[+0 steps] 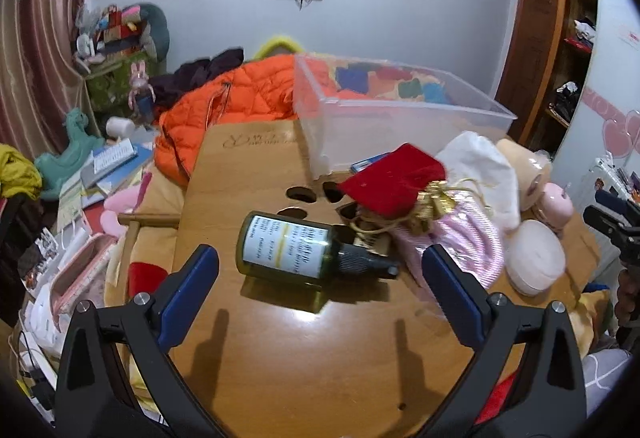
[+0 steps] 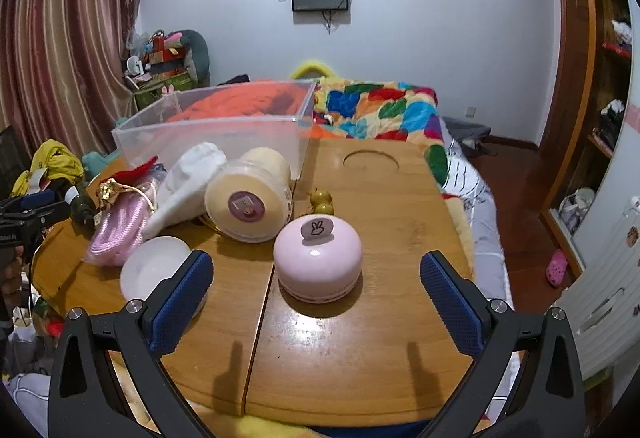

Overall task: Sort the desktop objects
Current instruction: 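Reach the left gripper to the green bottle while the right approaches the pink container, then grasp the green bottle with left gripper while right grasps the pink round container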

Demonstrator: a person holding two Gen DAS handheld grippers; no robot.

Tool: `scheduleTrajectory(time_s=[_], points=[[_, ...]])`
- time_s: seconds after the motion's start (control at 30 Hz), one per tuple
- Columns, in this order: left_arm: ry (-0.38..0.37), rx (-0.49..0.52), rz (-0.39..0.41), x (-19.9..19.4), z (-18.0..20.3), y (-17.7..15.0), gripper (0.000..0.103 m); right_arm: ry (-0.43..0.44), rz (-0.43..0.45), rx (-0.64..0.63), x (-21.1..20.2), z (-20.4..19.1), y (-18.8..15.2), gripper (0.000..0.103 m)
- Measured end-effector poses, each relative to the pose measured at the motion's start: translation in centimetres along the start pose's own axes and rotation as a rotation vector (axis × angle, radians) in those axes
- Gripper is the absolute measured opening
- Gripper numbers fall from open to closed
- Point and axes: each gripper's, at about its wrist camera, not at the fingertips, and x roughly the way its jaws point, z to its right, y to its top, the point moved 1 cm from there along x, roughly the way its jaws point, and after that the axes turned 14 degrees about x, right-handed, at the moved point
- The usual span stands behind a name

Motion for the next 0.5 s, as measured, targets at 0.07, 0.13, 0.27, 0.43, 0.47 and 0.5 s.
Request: scheduleTrajectory(time_s=[0.07, 0.13, 0.27, 0.43, 0.47, 0.5], points=[[-0.023, -0.011, -0.022, 0.9, -0.6, 0.0, 0.103, 0.003, -0.019, 0.007, 0.8, 0.3, 0.1, 0.102], [-0.019, -0.010, -0.028, 1.4, -0.8, 0.1, 0.103, 0.008, -0.047, 0.014, 1.7, 0.5, 0.1, 0.099], [-0.017, -0.029, -0.033, 2.3, -1.5, 0.0, 0.101, -0.012, -0.086, 0.005, 3.3, 0.5, -0.1, 0.091], [-0.048, -0.045, -0.055, 3.0, -1.8, 0.1, 0.081, 0.016, -0.119, 0.004, 4.2, 0.4, -0.3, 0.080], [-0.053, -0.047, -0.056, 3.1, -1.8, 0.2, 0.079, 0.020, -0.129, 0.002, 4.4, 0.2, -0.4, 0.079], [-0.054, -0.045, -0.053, 3.1, -1.7, 0.2, 0.077, 0.021, -0.138, -0.002, 4.6, 0.1, -0.5, 0.077]])
